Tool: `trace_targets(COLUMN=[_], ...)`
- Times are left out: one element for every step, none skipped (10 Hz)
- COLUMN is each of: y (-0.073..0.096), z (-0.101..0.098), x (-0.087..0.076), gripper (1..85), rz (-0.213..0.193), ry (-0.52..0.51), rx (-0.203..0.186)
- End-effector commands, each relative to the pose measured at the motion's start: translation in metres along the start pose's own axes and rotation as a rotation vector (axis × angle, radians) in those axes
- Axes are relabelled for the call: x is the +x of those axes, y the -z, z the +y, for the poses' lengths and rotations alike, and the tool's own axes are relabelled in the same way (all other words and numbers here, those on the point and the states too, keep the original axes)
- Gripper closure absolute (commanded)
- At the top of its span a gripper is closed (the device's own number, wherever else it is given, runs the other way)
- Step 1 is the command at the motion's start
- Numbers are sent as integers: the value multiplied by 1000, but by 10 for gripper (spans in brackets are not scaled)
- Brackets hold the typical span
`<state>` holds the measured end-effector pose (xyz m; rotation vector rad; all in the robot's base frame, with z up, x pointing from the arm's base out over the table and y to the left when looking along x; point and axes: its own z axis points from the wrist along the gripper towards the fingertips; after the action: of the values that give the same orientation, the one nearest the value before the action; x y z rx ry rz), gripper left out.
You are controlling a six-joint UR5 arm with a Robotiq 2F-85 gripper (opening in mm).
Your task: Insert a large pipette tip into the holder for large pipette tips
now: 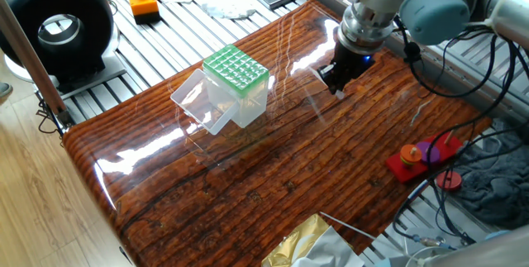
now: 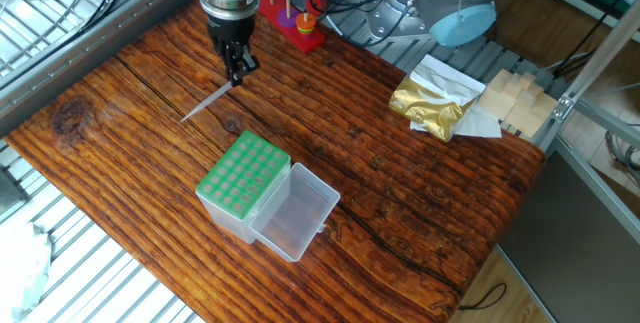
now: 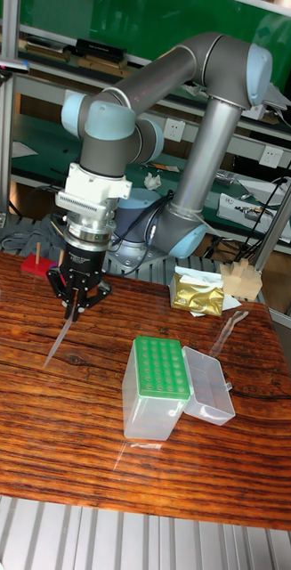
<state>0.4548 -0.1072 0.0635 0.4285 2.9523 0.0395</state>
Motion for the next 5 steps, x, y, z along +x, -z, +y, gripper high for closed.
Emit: trace_targets(y=[1,1,2,12,27], z=[7,6,8,8,7], x=[-5,-8,-9,-12,-14], gripper=[847,847,847,847,847], rz=[-17,-30,-33,-9,19], ry=[-12,-12,-13,-15,-18], rx=[-33,-28,-36,-49,-53])
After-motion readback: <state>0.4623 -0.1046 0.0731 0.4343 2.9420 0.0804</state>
